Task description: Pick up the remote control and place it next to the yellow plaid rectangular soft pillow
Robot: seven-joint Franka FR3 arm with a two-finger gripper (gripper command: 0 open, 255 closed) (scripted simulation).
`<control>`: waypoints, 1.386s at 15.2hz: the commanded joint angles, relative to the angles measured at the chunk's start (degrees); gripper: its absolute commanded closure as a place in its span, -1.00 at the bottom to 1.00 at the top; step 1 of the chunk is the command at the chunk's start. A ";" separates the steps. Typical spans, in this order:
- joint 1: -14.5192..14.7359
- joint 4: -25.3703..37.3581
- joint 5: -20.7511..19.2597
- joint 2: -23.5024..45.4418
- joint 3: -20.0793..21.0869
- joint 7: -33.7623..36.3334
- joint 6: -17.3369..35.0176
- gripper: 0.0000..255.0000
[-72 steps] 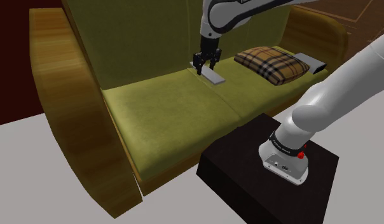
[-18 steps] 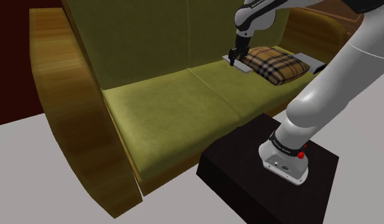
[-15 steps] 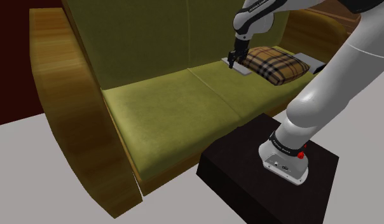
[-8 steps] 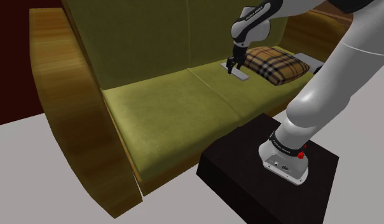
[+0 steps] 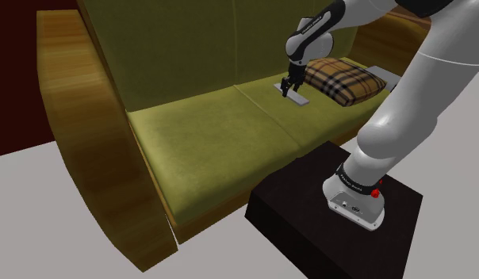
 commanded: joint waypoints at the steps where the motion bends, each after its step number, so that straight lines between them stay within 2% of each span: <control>1: -0.01 -0.02 0.02 0.05 -0.01 -0.04 0.11 1.00; 4: -0.01 -0.02 0.02 0.05 -0.01 -0.04 0.11 1.00; 5: -0.01 -0.02 0.02 0.05 -0.01 -0.04 0.11 -1.00; 10: -0.01 -0.02 0.02 0.05 -0.01 -0.03 0.11 -1.00; 14: 0.23 2.20 -1.49 -5.10 -0.10 1.07 -7.16 -1.00; 21: 0.22 2.20 -1.49 -5.10 -0.09 1.07 -7.16 -1.00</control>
